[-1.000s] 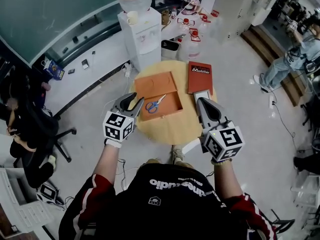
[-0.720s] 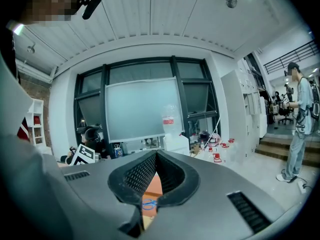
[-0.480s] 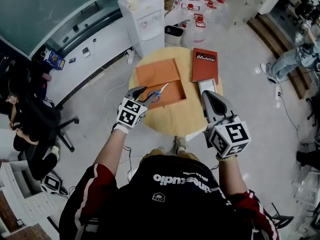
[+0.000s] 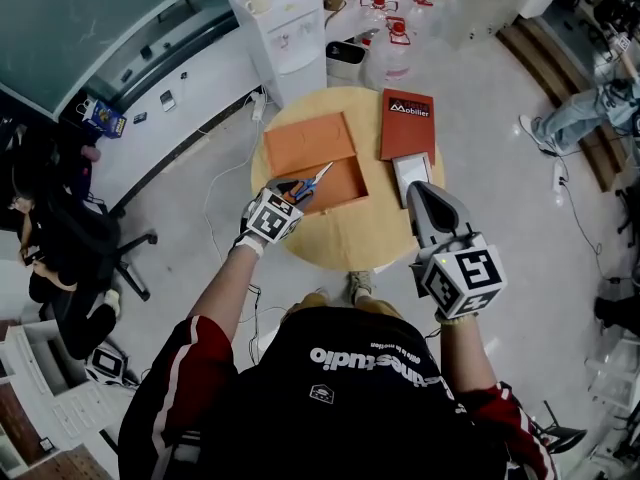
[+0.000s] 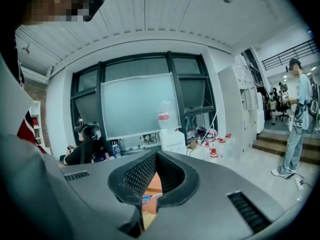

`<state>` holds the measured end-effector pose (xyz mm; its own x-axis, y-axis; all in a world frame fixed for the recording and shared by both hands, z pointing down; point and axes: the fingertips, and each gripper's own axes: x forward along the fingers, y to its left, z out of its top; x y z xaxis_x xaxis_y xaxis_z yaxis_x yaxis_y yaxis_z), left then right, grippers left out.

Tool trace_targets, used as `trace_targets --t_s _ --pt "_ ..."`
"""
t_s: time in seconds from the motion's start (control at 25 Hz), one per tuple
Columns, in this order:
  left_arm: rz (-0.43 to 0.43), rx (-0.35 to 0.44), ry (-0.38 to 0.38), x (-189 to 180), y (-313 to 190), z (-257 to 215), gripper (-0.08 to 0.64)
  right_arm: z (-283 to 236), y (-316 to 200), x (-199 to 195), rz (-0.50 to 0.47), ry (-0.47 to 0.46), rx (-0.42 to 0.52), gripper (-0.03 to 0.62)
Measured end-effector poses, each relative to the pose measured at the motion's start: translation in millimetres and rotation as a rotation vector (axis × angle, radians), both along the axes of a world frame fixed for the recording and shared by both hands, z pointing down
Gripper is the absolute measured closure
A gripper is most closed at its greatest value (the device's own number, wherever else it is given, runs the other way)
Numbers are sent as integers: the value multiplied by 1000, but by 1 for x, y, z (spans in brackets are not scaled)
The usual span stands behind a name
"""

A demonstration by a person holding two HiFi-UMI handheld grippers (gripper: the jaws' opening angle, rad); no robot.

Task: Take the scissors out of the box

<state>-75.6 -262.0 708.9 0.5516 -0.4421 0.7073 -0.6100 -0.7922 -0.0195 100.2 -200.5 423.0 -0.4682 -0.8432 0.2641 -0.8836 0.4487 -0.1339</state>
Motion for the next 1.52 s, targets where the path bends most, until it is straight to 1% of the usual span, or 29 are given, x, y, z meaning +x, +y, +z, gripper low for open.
trace_targets --t_s 0.32,0.48,0.68,0.96,1.04,1.2,1.32,1.52 --pt "-4 -97 -98 2 -12 38 380 9 -15 2 -16 -26 -31 565" --pt "-13 -144 -163 -3 -15 61 380 13 -26 10 -25 5 -37 565" --pt "17 -160 -230 3 -22 82 380 15 -37 19 -33 9 -41 565" --pt "46 -196 -308 7 -26 102 380 22 -40 18 -73 -2 -49 565" --pt "58 -209 -338 7 -25 107 380 23 -42 18 -75 -12 -53 565" --pt "82 -223 -415 6 -26 117 380 23 -46 24 -86 -3 -55 565" --pt "89 -262 -462 6 -28 124 380 24 -49 28 -88 -5 -54 565" --pt "98 -342 -509 4 -26 131 382 26 -52 29 -94 -7 -61 565"
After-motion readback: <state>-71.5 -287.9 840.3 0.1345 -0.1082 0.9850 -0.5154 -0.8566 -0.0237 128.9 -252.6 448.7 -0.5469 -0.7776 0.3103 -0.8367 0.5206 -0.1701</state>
